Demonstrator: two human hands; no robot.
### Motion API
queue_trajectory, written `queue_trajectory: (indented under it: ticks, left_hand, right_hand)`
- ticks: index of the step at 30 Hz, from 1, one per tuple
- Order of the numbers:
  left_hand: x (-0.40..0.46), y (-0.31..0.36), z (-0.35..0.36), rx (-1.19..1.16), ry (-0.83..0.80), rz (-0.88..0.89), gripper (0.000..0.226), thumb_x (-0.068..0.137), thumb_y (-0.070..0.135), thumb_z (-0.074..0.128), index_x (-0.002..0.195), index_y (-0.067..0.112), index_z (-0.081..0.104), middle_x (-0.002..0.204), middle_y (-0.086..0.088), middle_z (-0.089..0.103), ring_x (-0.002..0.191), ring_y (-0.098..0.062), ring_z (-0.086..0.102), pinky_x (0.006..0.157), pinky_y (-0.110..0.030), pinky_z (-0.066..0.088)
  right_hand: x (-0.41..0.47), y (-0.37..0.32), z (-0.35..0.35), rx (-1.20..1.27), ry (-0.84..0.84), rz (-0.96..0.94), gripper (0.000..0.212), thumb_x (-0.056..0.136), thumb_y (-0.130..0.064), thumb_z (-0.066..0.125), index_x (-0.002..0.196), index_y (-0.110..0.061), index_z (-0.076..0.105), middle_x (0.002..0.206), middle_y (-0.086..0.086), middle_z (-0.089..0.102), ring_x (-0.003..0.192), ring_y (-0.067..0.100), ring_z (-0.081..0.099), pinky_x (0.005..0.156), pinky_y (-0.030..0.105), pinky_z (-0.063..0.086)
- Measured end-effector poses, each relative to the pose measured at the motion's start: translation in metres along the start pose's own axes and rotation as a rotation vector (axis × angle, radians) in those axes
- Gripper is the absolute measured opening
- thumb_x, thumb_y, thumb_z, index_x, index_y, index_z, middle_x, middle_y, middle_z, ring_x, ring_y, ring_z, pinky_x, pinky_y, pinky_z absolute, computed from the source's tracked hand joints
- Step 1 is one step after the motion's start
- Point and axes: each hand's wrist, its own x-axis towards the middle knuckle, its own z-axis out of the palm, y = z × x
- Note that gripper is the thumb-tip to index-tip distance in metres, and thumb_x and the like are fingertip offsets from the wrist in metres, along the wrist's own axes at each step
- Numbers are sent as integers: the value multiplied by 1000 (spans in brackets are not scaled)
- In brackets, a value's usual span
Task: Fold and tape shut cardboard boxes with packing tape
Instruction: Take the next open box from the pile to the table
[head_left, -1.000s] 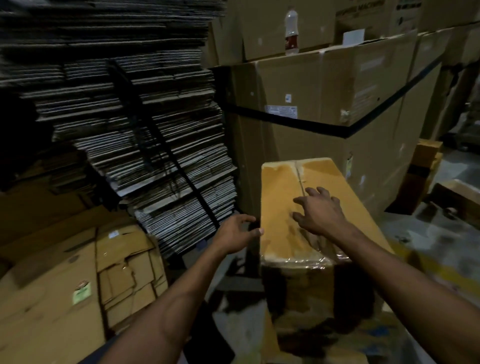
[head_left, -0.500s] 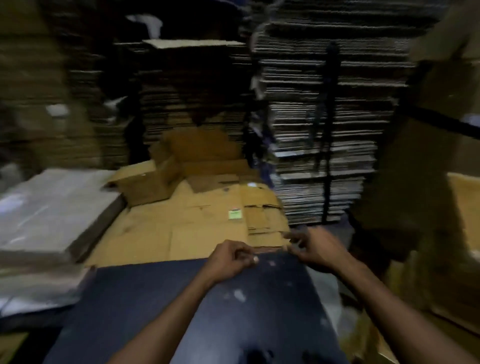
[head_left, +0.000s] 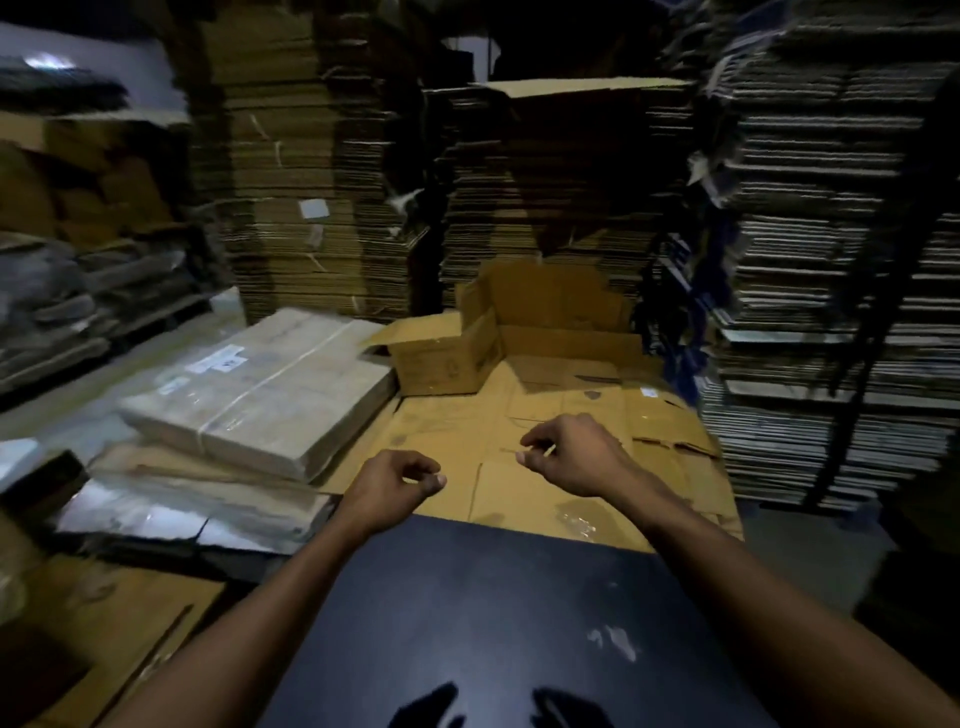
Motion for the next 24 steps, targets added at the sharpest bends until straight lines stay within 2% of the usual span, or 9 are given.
queue_trajectory:
  ticks: [4, 7, 10, 15, 18, 20, 22, 24]
  left_hand:
    - [57, -36, -20, 62, 40, -29, 35, 87, 63, 81, 107, 34, 84, 99, 19, 81, 96, 2, 75, 88, -42, 65]
    - [126, -69, -26, 87, 55, -23, 31, 93, 56, 81, 111, 30, 84, 108, 16, 81, 102, -3, 74, 91, -42, 64]
    - [220, -113, -19, 108, 45, -12, 32, 94, 54, 81, 111, 27, 84, 111, 11, 81, 103, -10, 74, 92, -42, 63]
    - [384, -251, 27, 183, 51, -77, 49, 91, 59, 78, 126, 25, 79, 117, 7, 80, 111, -18, 74, 93, -38, 62]
    - [452, -310, 71, 168, 45, -129, 64, 89, 68, 77, 138, 29, 72, 129, 4, 78, 120, -19, 72, 96, -38, 60]
    - [489, -340, 98, 124, -47, -183, 75, 87, 72, 77, 147, 29, 67, 137, 0, 75, 128, -24, 69, 102, -40, 58]
    - [517, -363, 115, 14, -213, -245, 85, 81, 68, 86, 152, 27, 63, 145, -4, 70, 133, -27, 65, 110, -40, 54]
    - [530, -376, 129, -46, -375, -301, 91, 75, 58, 95, 152, 25, 61, 133, 1, 71, 119, -22, 69, 102, -37, 57]
  right_hand:
    - [73, -17, 35, -28, -76, -21, 41, 94, -56, 71, 124, -29, 78, 106, -15, 78, 93, 5, 69, 81, 38, 63]
    - [138, -27, 62, -44, -102, -9, 36, 95, -52, 72, 122, -28, 78, 105, -14, 78, 93, 6, 69, 81, 36, 62]
    - [219, -30, 92, -90, -110, 10, 33, 97, -46, 73, 126, -31, 75, 114, -14, 76, 95, 3, 67, 85, 36, 62]
    - [401, -28, 186, -244, -132, -18, 44, 97, -40, 76, 139, -31, 68, 126, -6, 74, 111, 17, 69, 94, 40, 61]
    - [497, -15, 231, -269, -63, 31, 54, 95, -38, 78, 145, -39, 60, 131, -4, 70, 110, 18, 70, 91, 43, 63]
    - [544, 1, 258, -317, -60, 36, 61, 94, -37, 77, 150, -41, 54, 127, -3, 70, 105, 19, 70, 87, 44, 64]
    - [579, 19, 284, -418, -91, 20, 67, 92, -38, 76, 153, -38, 50, 126, -3, 70, 104, 21, 70, 85, 43, 65]
    - [612, 40, 303, -477, -127, 6, 66, 90, -40, 77, 151, -37, 52, 125, -4, 70, 106, 21, 69, 85, 43, 64]
